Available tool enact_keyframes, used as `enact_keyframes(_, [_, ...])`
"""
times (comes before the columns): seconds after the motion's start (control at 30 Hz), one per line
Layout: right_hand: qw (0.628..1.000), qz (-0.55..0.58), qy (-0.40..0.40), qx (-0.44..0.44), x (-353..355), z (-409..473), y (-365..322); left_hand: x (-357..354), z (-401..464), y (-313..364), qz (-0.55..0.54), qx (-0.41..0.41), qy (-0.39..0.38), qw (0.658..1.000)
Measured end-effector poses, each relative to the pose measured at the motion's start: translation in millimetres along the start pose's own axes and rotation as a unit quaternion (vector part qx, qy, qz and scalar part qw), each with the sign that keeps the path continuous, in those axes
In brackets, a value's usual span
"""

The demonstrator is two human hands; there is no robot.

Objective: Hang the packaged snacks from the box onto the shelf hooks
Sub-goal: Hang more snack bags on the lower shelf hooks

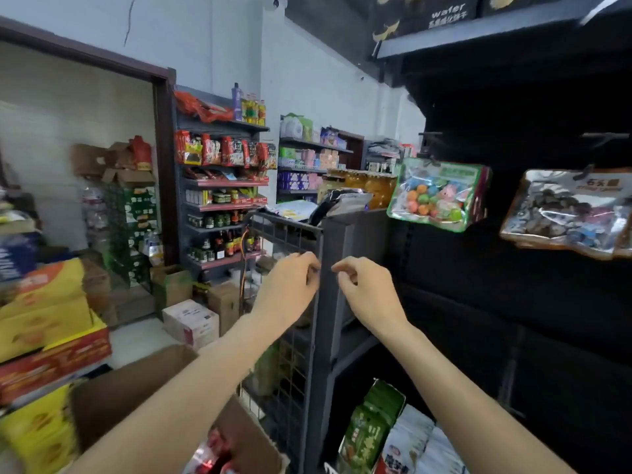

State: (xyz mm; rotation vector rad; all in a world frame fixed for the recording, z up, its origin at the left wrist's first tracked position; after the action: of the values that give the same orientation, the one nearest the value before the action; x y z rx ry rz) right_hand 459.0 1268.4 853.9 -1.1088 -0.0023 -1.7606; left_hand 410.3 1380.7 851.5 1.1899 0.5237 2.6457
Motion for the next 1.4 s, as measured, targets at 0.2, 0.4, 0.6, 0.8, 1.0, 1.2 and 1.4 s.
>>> enact_keyframes(0.2, [0.972,0.068,-0.218,-0.055,-165.9,-58.8,5.1,-60.2,-113.0,-137.2,-0.007,0.209,-0.111,0.972])
enact_keyframes(0.4, [0.914,0.093,-0.391,-0.048,-305.1,-101.8,12.5,-104.6,-203.0,-252.1,0.021,0.366,-0.189,0.911])
enact_keyframes(0.6, [0.823,0.018,-0.567,0.021,-422.8,-140.2,23.5,-136.3,-279.8,-313.7,0.063,0.473,-0.288,0.830])
enact_keyframes(0.8, [0.739,-0.026,-0.667,0.085,-481.4,-190.0,25.8,-153.0,-321.2,-328.5,0.002,0.562,-0.338,0.755])
enact_keyframes(1.0, [0.708,-0.112,-0.683,0.141,-493.5,-210.1,30.3,-177.2,-337.6,-338.5,0.029,0.539,-0.431,0.724])
enact_keyframes(1.2, [0.770,-0.134,-0.594,0.190,-499.0,-197.2,29.5,-181.4,-339.5,-351.4,0.054,0.537,-0.429,0.725])
enact_keyframes(1.4, [0.783,-0.080,-0.589,0.182,-496.0,-184.1,25.0,-173.9,-333.4,-360.2,-0.040,0.600,-0.351,0.717])
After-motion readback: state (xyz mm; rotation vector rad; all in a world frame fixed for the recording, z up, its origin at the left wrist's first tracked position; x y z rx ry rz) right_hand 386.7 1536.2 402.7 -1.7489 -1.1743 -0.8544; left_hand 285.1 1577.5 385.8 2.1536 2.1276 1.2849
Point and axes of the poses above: each hand's wrist, its own z-axis towards the middle knuckle, its own x-axis out of the back of the hand, y = z × x, the point moved 9 cm from there along z, towards the middle knuckle
